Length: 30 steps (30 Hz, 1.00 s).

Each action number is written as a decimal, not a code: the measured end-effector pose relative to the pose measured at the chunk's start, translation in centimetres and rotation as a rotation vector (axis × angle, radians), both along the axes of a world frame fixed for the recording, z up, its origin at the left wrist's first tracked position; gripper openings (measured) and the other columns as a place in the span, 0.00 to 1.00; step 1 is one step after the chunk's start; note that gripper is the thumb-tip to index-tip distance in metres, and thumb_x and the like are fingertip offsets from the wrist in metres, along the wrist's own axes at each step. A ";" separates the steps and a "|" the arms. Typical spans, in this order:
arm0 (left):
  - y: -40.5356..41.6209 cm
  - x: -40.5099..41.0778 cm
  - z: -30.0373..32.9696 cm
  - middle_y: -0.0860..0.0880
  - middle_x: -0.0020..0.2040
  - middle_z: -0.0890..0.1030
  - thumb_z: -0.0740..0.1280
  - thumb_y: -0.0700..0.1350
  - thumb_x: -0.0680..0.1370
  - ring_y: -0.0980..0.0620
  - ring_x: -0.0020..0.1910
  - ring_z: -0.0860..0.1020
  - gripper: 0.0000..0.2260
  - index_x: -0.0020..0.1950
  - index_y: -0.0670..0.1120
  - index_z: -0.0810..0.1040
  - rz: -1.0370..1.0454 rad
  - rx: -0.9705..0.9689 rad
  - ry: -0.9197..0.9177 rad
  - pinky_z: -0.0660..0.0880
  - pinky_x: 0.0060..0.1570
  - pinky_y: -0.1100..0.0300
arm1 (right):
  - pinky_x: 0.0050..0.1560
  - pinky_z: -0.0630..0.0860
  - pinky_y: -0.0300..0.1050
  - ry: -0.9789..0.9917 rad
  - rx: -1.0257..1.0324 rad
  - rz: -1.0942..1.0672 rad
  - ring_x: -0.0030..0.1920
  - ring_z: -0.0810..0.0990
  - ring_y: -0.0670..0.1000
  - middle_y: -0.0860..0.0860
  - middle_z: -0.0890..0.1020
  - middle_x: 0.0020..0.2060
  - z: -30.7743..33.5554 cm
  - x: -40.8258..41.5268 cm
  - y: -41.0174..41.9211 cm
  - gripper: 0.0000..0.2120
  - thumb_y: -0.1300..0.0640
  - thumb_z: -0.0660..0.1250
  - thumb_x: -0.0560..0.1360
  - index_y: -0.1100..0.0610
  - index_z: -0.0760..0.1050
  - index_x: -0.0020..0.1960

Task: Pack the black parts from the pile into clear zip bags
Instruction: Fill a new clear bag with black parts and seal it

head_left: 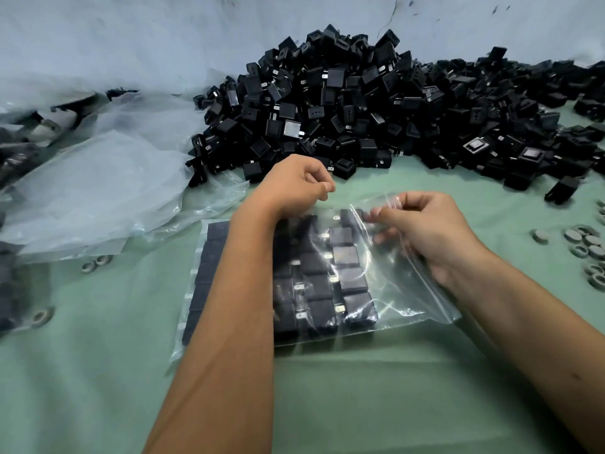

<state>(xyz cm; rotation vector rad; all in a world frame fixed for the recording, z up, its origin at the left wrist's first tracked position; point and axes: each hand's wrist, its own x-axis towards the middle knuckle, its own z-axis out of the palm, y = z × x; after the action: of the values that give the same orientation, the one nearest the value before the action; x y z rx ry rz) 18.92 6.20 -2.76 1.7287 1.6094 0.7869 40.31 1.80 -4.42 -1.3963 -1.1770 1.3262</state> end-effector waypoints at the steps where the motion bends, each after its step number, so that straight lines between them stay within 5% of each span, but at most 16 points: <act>1: -0.1 -0.3 0.0 0.56 0.34 0.84 0.69 0.41 0.80 0.54 0.40 0.78 0.08 0.44 0.50 0.85 -0.013 -0.015 -0.004 0.80 0.50 0.50 | 0.31 0.81 0.45 0.038 -0.030 -0.003 0.30 0.83 0.52 0.61 0.87 0.42 0.1 -0.2 0.0 0.12 0.65 0.76 0.74 0.70 0.78 0.53; 6: -0.6 -1.4 0.3 0.44 0.45 0.86 0.70 0.43 0.80 0.52 0.41 0.81 0.06 0.46 0.52 0.85 -0.089 -0.096 0.083 0.81 0.48 0.52 | 0.33 0.82 0.46 0.034 -0.054 0.030 0.32 0.82 0.52 0.56 0.88 0.45 -0.2 -0.4 0.0 0.08 0.64 0.73 0.77 0.64 0.79 0.54; 11: -1.1 -2.3 0.9 0.52 0.43 0.86 0.73 0.45 0.79 0.57 0.41 0.82 0.04 0.47 0.53 0.86 -0.132 -0.162 0.120 0.75 0.42 0.62 | 0.37 0.83 0.48 -0.037 -0.005 0.028 0.32 0.82 0.53 0.55 0.87 0.40 -0.8 -0.7 0.1 0.12 0.61 0.79 0.72 0.62 0.81 0.53; 14: -1.1 -2.3 1.0 0.53 0.39 0.85 0.73 0.43 0.79 0.56 0.40 0.80 0.04 0.48 0.51 0.87 -0.161 -0.166 0.069 0.78 0.47 0.59 | 0.37 0.83 0.47 -0.026 0.007 0.003 0.32 0.83 0.53 0.57 0.86 0.38 -0.9 -1.2 0.2 0.11 0.66 0.79 0.70 0.62 0.81 0.51; 19: -0.9 -0.7 0.5 0.35 0.51 0.84 0.73 0.46 0.79 0.49 0.43 0.76 0.02 0.48 0.51 0.86 -0.183 -0.155 0.073 0.74 0.50 0.53 | 0.41 0.82 0.50 0.073 0.002 -0.038 0.40 0.81 0.58 0.60 0.83 0.41 -1.1 -0.9 0.4 0.07 0.72 0.69 0.77 0.64 0.79 0.53; 24: -0.4 -0.5 -0.1 0.40 0.47 0.86 0.72 0.46 0.80 0.48 0.44 0.79 0.04 0.47 0.53 0.86 -0.171 -0.138 0.093 0.79 0.53 0.47 | 0.37 0.77 0.50 0.118 0.013 0.020 0.34 0.82 0.51 0.57 0.82 0.38 -1.3 -0.6 0.1 0.11 0.74 0.61 0.80 0.59 0.75 0.53; 30: -0.1 -0.6 -0.5 0.50 0.40 0.86 0.71 0.44 0.81 0.57 0.38 0.81 0.04 0.49 0.52 0.85 -0.126 -0.108 0.070 0.75 0.43 0.60 | 0.24 0.68 0.44 0.116 0.030 0.112 0.24 0.75 0.50 0.51 0.86 0.33 -1.1 -0.5 -0.1 0.13 0.74 0.58 0.80 0.59 0.72 0.56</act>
<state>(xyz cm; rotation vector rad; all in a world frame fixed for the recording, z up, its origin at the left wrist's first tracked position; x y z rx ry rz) 18.30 6.07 -3.30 1.7778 1.5423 0.5748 39.84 1.72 -5.56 -1.2307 -1.2061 1.4421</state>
